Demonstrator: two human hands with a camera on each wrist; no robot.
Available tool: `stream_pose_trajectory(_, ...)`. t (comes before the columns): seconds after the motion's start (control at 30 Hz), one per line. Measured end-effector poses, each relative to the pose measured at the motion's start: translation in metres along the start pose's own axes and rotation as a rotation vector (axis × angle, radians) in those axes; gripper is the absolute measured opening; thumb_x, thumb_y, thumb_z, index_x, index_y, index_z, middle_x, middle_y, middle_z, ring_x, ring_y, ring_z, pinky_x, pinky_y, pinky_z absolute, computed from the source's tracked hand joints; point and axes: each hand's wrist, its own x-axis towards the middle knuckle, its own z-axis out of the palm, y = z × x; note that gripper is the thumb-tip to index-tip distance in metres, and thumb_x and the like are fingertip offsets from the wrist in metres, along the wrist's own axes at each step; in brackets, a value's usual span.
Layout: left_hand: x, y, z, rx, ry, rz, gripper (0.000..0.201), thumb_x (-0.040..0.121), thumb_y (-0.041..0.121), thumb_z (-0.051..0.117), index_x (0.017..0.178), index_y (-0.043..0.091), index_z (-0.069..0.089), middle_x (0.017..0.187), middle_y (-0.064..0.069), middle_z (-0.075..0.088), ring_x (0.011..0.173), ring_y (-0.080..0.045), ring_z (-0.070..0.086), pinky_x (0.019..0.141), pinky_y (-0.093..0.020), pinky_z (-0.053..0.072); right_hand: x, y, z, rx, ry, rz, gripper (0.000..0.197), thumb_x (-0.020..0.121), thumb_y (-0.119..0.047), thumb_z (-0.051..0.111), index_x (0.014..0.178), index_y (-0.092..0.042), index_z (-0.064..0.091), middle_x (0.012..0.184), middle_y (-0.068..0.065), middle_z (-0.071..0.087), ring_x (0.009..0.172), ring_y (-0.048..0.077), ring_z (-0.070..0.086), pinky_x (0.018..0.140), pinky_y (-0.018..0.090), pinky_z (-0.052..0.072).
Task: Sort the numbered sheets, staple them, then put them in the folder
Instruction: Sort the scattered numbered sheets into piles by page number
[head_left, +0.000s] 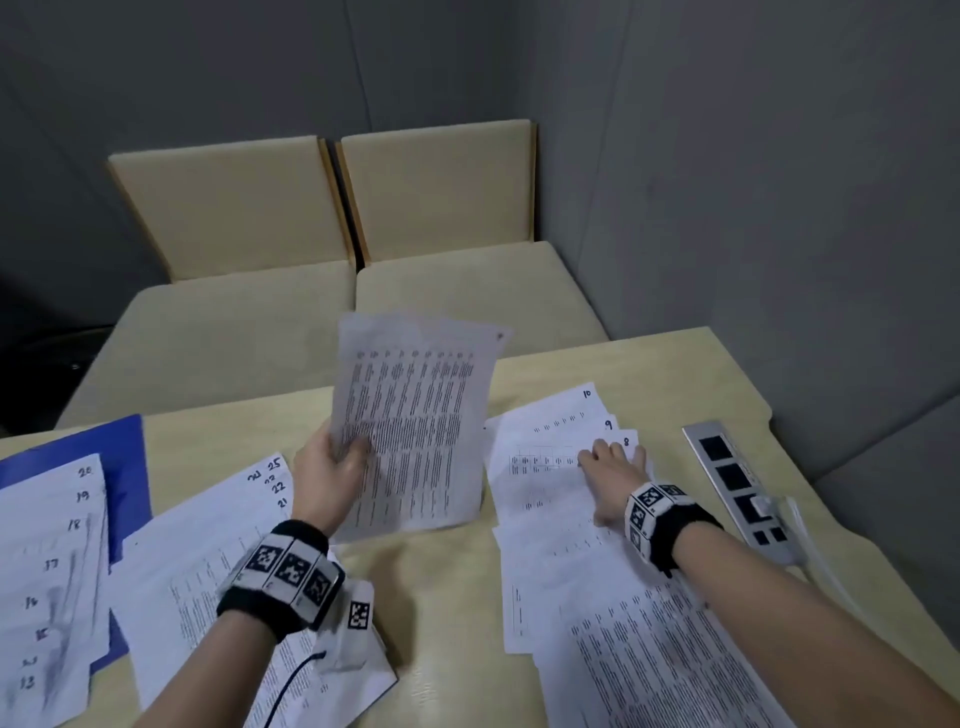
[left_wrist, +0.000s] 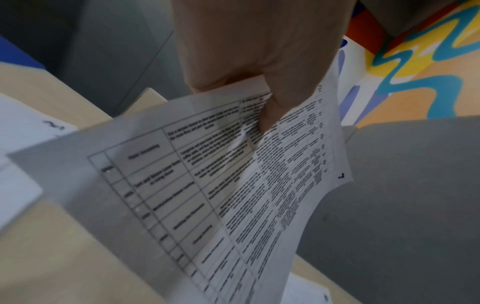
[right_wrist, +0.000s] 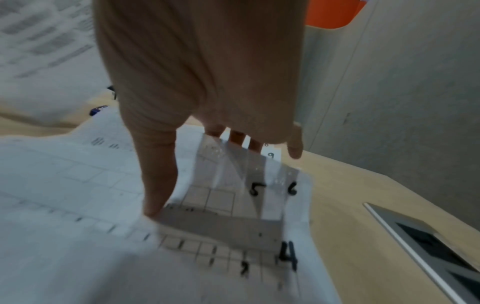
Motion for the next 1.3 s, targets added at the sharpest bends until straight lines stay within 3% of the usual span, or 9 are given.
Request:
stream_pose_trajectory(0.13, 0.014, 0.024, 0.018, -0.152, 0.063, -0.01, 0.008, 0.092, 0.009, 0.056, 0.096, 0.016, 0.055, 0.091, -0.005, 0.061, 0.083, -0.022, 0.058, 0.073, -0.03, 0.044, -0.014, 0.005, 0.009, 0.109, 0.128, -0.072, 0.032, 0.074, -0.006, 0.057, 0.094, -0.022, 0.038, 0.104, -0.001, 0.05, 0.109, 0.023, 0.042, 0.113, 0.056, 0.01)
stream_pose_trajectory(0.33, 0.031, 0.031, 0.061, -0.336, -0.063, -0.104, 0.023, 0.09, 0.008, 0.059, 0.114, 0.009, 0.058, 0.114, -0.009, 0.065, 0.105, -0.027, 0.062, 0.093, -0.042, 0.051, -0.033, 0.02, 0.009, 0.322, 0.199, -0.133, 0.035, 0.071, -0.014, 0.062, 0.066, -0.027, 0.03, 0.074, -0.014, 0.046, 0.092, 0.016, 0.039, 0.111, 0.047, 0.009)
stream_pose_trajectory(0.67, 0.008, 0.02, 0.101, -0.409, -0.251, -0.265, 0.033, 0.088, 0.004, 0.06, 0.121, 0.002, 0.055, 0.116, -0.011, 0.064, 0.104, -0.027, 0.064, 0.09, -0.041, 0.053, -0.062, 0.04, -0.005, 0.432, 0.175, -0.166, 0.033, 0.07, -0.02, 0.065, 0.064, -0.026, 0.033, 0.07, -0.013, 0.044, 0.087, 0.015, 0.04, 0.106, 0.038, 0.013)
stream_pose_trajectory(0.77, -0.02, 0.009, 0.116, -0.359, -0.361, -0.337, 0.03, 0.089, 0.004, 0.06, 0.118, -0.001, 0.057, 0.113, -0.015, 0.066, 0.093, -0.024, 0.065, 0.071, -0.028, 0.055, -0.065, 0.042, -0.013, 0.457, 0.15, -0.156, 0.032, 0.07, -0.02, 0.066, 0.064, -0.026, 0.036, 0.07, -0.013, 0.044, 0.088, 0.014, 0.041, 0.099, 0.034, 0.016)
stream_pose_trajectory(0.87, -0.047, 0.002, 0.128, -0.342, -0.465, -0.427, 0.017, 0.089, -0.011, 0.049, 0.098, 0.001, 0.058, 0.086, -0.014, 0.066, 0.062, -0.014, 0.064, 0.05, -0.017, 0.05, -0.06, 0.04, -0.016, 0.442, 0.126, -0.134, 0.027, 0.072, -0.018, 0.062, 0.066, -0.026, 0.037, 0.071, -0.011, 0.043, 0.091, 0.015, 0.041, 0.103, 0.037, 0.015)
stream_pose_trajectory(1.0, -0.064, -0.02, 0.143, -0.229, -0.653, -0.511, 0.019, 0.088, -0.005, 0.046, 0.098, -0.002, 0.062, 0.084, -0.018, 0.063, 0.066, -0.022, 0.058, 0.063, -0.028, 0.047, -0.051, 0.032, -0.017, 0.375, 0.059, -0.091, 0.029, 0.074, -0.018, 0.06, 0.068, -0.028, 0.034, 0.072, -0.011, 0.043, 0.094, 0.018, 0.04, 0.112, 0.045, 0.011)
stream_pose_trajectory(1.1, -0.069, -0.028, 0.143, -0.138, -0.712, -0.56, 0.016, 0.093, 0.009, 0.046, 0.1, 0.003, 0.059, 0.078, -0.008, 0.062, 0.064, -0.018, 0.055, 0.053, -0.017, 0.047, -0.049, 0.024, -0.012, 0.363, 0.119, -0.047, 0.022, 0.075, -0.023, 0.061, 0.087, -0.03, 0.044, 0.095, -0.008, 0.051, 0.11, 0.019, 0.042, 0.113, 0.05, 0.009)
stream_pose_trajectory(1.2, -0.067, -0.029, 0.139, 0.035, -0.684, -0.512, 0.049, 0.1, 0.036, 0.032, 0.122, -0.003, 0.053, 0.121, -0.019, 0.06, 0.106, -0.031, 0.058, 0.092, -0.032, 0.045, -0.063, 0.027, 0.0, 0.417, 0.231, 0.03, 0.064, 0.078, -0.036, 0.067, 0.134, -0.032, 0.036, 0.139, -0.003, 0.035, 0.134, 0.022, 0.029, 0.112, 0.05, 0.015)
stream_pose_trajectory(1.3, -0.062, -0.032, 0.133, 0.099, -0.516, -0.506, 0.056, 0.099, 0.044, 0.029, 0.127, -0.001, 0.045, 0.127, -0.017, 0.052, 0.114, -0.032, 0.051, 0.089, -0.033, 0.037, -0.098, 0.053, 0.023, 0.688, 0.204, 0.177, 0.078, 0.082, -0.031, 0.068, 0.145, -0.025, 0.024, 0.148, 0.005, 0.028, 0.133, 0.024, 0.033, 0.107, 0.044, 0.033)
